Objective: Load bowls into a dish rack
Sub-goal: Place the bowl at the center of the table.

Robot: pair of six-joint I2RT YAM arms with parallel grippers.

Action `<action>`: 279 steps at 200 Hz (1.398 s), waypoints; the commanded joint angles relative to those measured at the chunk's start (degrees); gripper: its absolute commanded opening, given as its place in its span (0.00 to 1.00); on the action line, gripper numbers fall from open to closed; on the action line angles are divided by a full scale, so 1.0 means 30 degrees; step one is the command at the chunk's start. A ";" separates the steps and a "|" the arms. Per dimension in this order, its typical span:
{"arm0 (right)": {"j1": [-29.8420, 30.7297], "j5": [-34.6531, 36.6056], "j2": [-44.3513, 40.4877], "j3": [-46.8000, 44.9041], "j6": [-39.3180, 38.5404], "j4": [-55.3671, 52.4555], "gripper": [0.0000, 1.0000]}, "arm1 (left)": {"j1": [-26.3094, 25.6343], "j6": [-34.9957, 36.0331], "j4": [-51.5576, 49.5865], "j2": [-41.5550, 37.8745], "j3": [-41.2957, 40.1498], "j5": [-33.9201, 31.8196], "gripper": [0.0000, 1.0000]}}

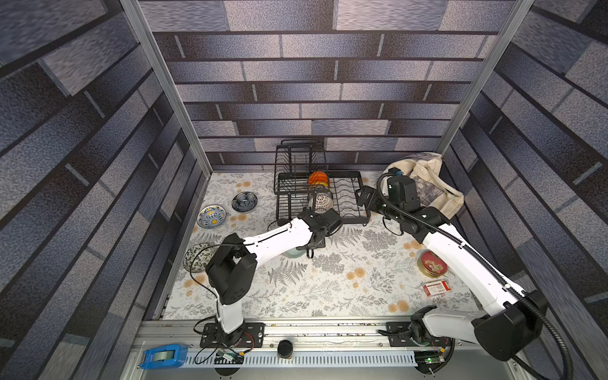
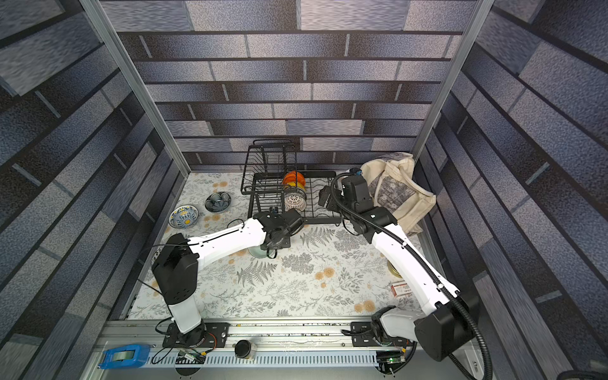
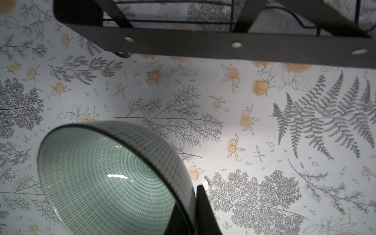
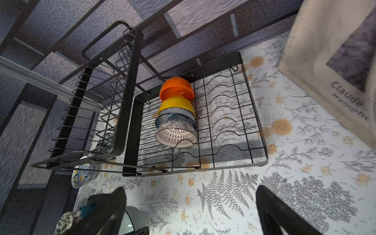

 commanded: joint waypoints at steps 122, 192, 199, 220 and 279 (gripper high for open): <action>-0.2860 -0.1730 -0.1671 -0.3082 0.2071 0.0058 1.00 | -0.1319 0.3243 -0.1897 0.2853 0.3217 0.1156 0.01; -0.3051 -0.1673 -0.1823 -0.3427 0.2339 0.0134 1.00 | -0.1366 0.3760 -0.1980 0.3177 0.3366 0.1350 0.16; -0.3065 -0.1670 -0.1852 -0.3482 0.2369 0.0127 1.00 | -0.1352 0.3799 -0.2008 0.3201 0.3399 0.1360 0.20; -0.3153 -0.1474 -0.1853 -0.3543 0.2277 -0.0061 1.00 | -0.1347 0.4010 -0.1941 0.3239 0.3490 0.1516 0.29; -0.3461 -0.1352 -0.2142 -0.3637 0.2124 -0.0055 1.00 | -0.0961 0.4387 -0.2171 0.2570 0.3864 0.1214 0.49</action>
